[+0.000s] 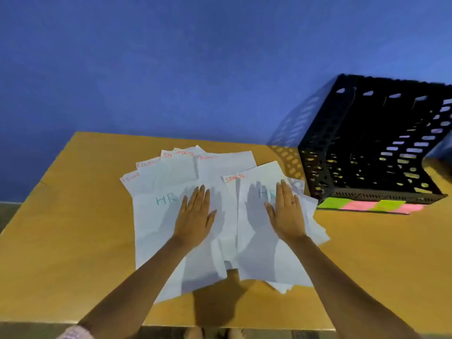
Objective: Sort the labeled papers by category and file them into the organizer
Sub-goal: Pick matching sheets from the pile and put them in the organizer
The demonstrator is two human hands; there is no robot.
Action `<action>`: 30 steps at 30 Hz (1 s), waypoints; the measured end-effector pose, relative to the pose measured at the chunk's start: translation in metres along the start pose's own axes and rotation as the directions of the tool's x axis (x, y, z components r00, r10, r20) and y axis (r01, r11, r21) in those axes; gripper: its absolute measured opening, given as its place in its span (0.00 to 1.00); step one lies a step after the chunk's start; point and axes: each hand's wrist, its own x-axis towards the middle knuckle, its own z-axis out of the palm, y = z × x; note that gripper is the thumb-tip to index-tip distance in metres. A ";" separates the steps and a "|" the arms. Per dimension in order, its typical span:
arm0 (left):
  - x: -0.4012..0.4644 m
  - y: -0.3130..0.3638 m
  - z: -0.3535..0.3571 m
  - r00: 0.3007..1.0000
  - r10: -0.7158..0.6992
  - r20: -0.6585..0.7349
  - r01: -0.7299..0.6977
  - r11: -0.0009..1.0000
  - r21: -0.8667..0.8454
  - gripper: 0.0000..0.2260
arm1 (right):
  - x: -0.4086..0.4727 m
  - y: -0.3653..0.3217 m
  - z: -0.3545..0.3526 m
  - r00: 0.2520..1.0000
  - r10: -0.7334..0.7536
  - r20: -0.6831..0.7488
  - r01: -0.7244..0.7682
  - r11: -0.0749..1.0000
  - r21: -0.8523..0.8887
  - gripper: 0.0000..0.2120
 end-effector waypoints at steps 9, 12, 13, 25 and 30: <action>-0.031 0.007 0.046 0.998 -0.062 -0.001 0.062 0.994 0.085 0.27 | -0.044 -0.003 0.050 0.984 0.069 0.164 -0.064 0.997 -0.034 0.29; -0.031 0.003 0.050 0.997 -0.013 -0.072 0.015 0.999 0.029 0.24 | -0.039 -0.004 0.049 0.996 0.052 0.072 -0.054 0.998 0.040 0.20; -0.030 0.000 0.050 0.991 -0.002 -0.134 -0.001 1.000 -0.021 0.22 | -0.036 -0.002 0.048 0.999 0.053 0.012 -0.053 0.997 0.058 0.17; -0.039 -0.064 0.033 0.574 -0.790 -0.216 0.719 0.612 -0.330 0.36 | -0.009 0.033 0.020 0.728 0.683 0.058 -0.685 0.722 0.093 0.44; -0.045 -0.075 0.029 0.473 -0.859 -0.193 0.752 0.508 -0.420 0.41 | 0.000 0.044 0.020 0.684 0.717 0.135 -0.726 0.651 0.222 0.41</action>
